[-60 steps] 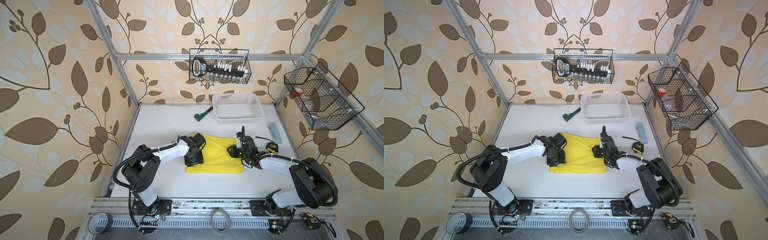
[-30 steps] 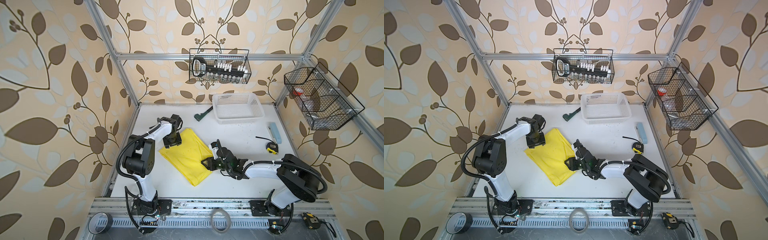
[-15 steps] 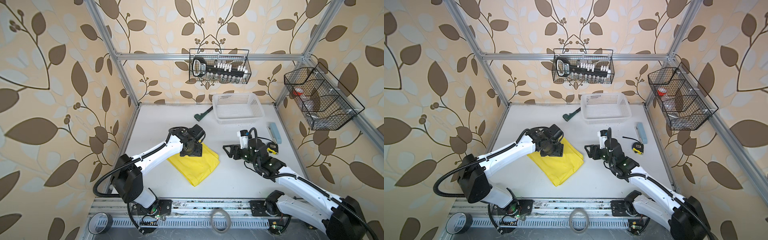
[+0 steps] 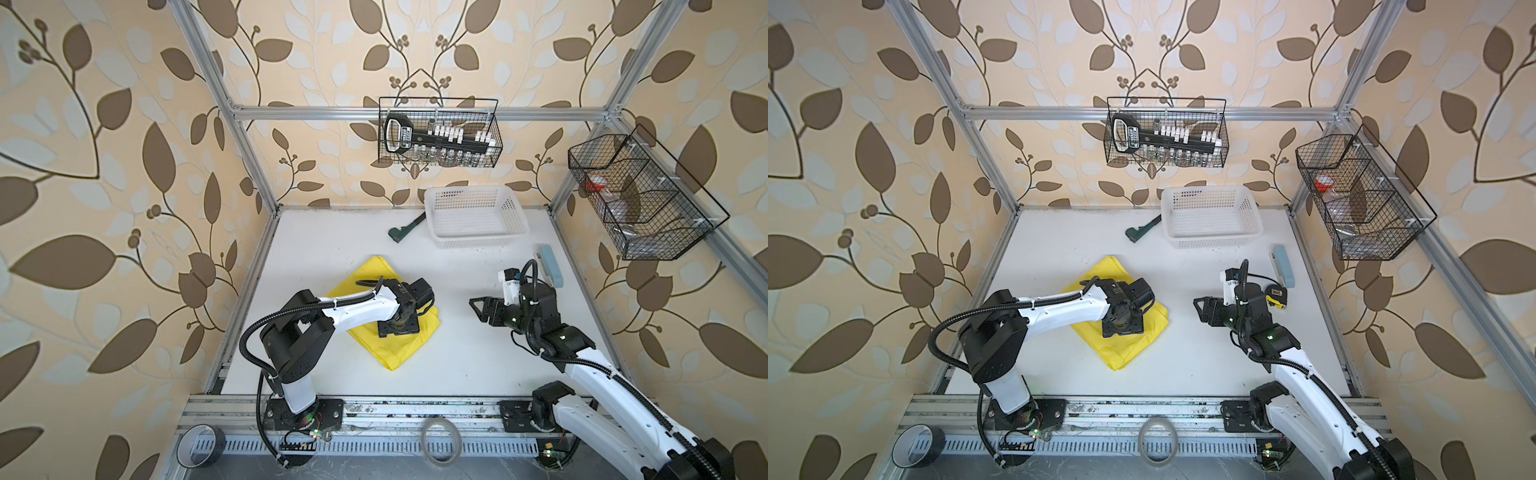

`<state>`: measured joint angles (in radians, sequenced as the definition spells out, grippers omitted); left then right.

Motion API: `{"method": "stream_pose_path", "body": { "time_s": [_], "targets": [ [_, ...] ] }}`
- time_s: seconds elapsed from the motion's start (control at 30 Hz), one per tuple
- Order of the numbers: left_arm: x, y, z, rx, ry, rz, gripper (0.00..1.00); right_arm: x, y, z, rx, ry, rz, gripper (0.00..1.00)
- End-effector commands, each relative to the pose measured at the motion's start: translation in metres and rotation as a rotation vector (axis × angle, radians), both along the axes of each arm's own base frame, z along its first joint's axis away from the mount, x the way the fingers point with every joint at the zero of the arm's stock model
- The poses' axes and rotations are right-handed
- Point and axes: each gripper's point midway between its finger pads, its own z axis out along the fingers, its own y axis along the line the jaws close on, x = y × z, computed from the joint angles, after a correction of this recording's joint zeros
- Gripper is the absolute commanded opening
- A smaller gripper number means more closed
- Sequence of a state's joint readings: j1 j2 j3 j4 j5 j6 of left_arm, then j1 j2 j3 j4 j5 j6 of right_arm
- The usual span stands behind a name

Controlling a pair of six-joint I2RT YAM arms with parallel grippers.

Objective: Fold and stack the trousers

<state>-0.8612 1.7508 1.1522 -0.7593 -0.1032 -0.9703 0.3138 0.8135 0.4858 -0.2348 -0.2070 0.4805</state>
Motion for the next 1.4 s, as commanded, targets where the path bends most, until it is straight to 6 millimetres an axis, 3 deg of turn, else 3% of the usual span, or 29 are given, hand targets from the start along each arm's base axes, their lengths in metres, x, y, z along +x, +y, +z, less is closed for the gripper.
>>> {"method": "stream_pose_path", "body": {
  "time_s": [0.0,0.23,0.47,0.6,0.8,0.93,1.13,1.37],
  "targets": [
    [0.023,0.029,-0.03,0.054,0.0,0.163,0.7,-0.007,0.001,-0.005,-0.004,0.014,0.026,0.75],
    [0.078,0.062,-0.049,0.042,0.043,0.244,0.69,-0.011,0.0,-0.007,-0.001,0.02,0.025,0.75],
    [0.157,0.129,-0.04,0.087,0.009,0.285,0.69,-0.012,-0.001,-0.01,-0.003,0.026,0.019,0.75],
    [0.192,0.165,-0.043,0.093,0.032,0.304,0.7,-0.01,-0.001,-0.013,-0.007,0.035,0.017,0.75],
    [0.241,0.202,-0.036,0.068,0.005,0.356,0.7,-0.007,0.0,-0.014,-0.009,0.043,0.018,0.75],
    [0.274,0.212,-0.036,0.033,-0.02,0.359,0.7,-0.005,0.001,-0.015,-0.007,0.047,0.017,0.75],
    [0.323,0.207,-0.024,-0.039,-0.13,0.332,0.7,0.0,0.003,-0.012,0.0,0.043,0.016,0.76],
    [0.354,0.195,0.008,-0.161,-0.267,0.354,0.7,0.005,0.003,-0.015,-0.023,0.05,0.021,0.76]
  ]
}}
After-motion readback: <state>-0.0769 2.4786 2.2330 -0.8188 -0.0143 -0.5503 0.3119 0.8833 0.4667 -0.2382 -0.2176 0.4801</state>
